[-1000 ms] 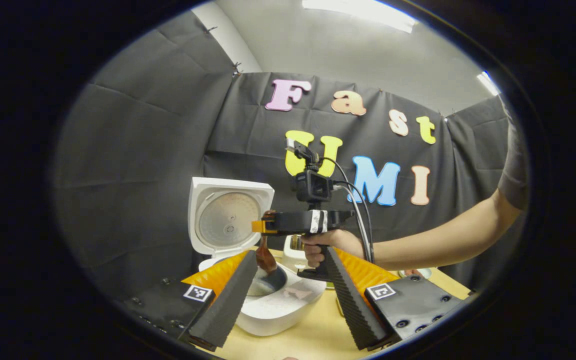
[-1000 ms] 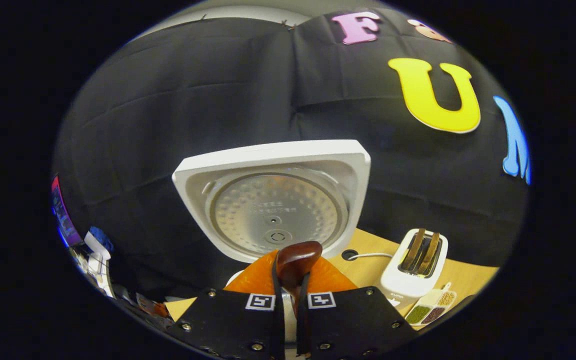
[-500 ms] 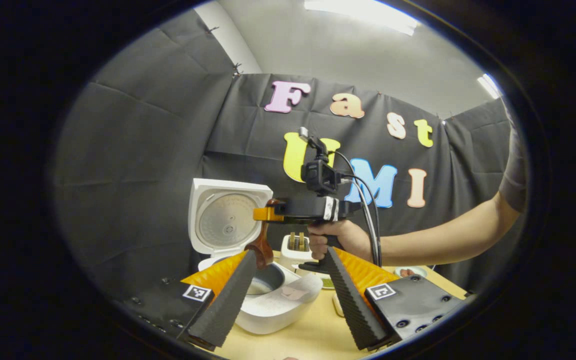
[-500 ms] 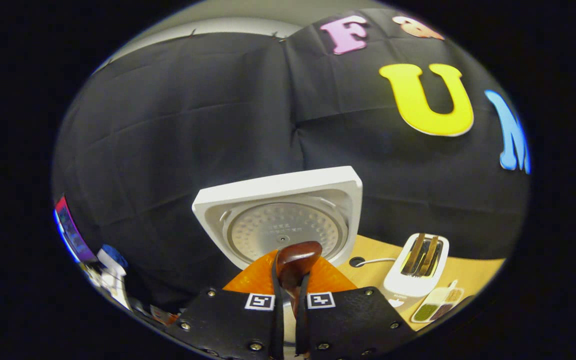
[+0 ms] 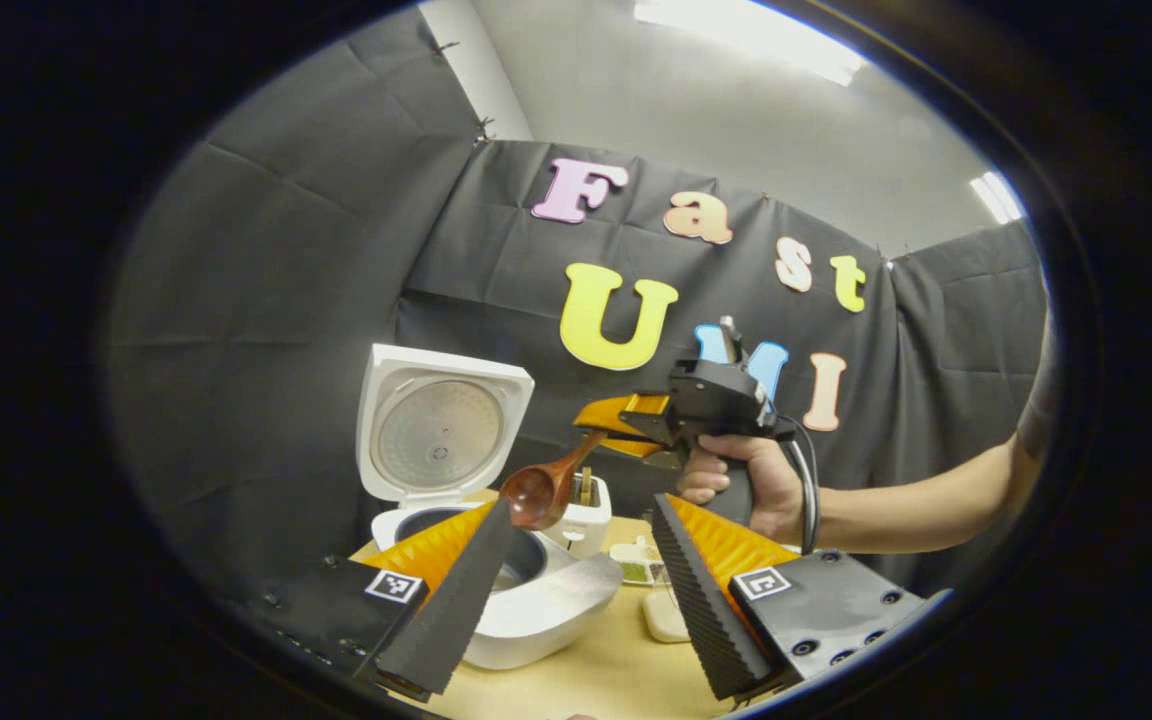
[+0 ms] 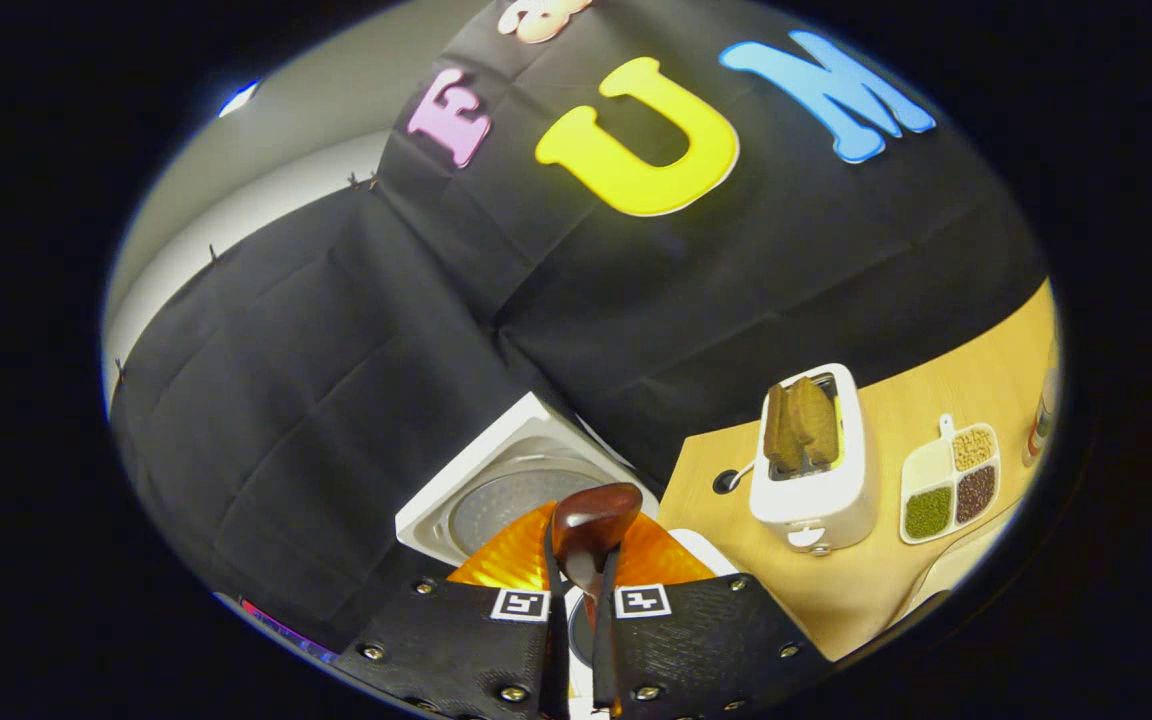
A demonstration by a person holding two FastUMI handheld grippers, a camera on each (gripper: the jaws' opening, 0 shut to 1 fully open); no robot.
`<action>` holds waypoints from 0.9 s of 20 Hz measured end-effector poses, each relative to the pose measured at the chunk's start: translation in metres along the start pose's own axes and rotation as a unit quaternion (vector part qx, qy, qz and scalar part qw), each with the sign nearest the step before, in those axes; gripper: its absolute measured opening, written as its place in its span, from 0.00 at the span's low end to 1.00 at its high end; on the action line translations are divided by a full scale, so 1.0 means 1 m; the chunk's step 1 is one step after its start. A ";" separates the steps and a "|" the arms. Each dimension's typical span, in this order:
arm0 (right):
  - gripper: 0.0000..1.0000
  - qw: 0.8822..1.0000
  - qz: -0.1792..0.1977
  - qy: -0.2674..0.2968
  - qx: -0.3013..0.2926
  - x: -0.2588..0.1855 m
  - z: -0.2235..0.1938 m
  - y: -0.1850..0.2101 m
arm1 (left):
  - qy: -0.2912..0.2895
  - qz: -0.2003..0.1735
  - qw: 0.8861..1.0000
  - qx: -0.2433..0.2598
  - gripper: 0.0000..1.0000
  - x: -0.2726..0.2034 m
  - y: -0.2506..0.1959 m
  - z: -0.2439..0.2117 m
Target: Close the left gripper, press the button to open the rice cooker; take a wooden spoon from the chopstick holder with the right hand, scoop a spoonful of rice and pour it into the rice cooker, then put the wooden spoon back into the chopstick holder.
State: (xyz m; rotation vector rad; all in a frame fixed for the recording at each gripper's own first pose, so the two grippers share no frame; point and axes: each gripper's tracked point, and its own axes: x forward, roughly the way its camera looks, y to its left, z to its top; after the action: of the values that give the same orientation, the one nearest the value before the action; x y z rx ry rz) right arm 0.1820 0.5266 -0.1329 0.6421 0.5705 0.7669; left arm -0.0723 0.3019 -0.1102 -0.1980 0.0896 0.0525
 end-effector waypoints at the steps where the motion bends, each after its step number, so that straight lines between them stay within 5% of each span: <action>1: 0.09 1.000 0.000 -0.009 0.015 -0.009 0.008 -0.005 | 0.002 -0.003 1.000 0.003 0.97 0.001 0.000 -0.001; 11: 0.09 0.995 -0.016 -0.080 0.059 -0.131 0.061 -0.043 | 0.009 -0.045 0.998 0.032 0.97 0.028 -0.057 0.002; 18: 0.09 0.988 -0.065 -0.117 0.074 -0.217 0.077 -0.096 | 0.006 -0.087 0.994 0.058 0.97 0.041 -0.110 0.006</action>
State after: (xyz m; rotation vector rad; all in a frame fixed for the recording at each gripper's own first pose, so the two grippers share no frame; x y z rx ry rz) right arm 0.1483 0.2819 -0.0988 0.8116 0.4503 0.5216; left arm -0.0239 0.1975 -0.0870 -0.0902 0.0869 -0.1279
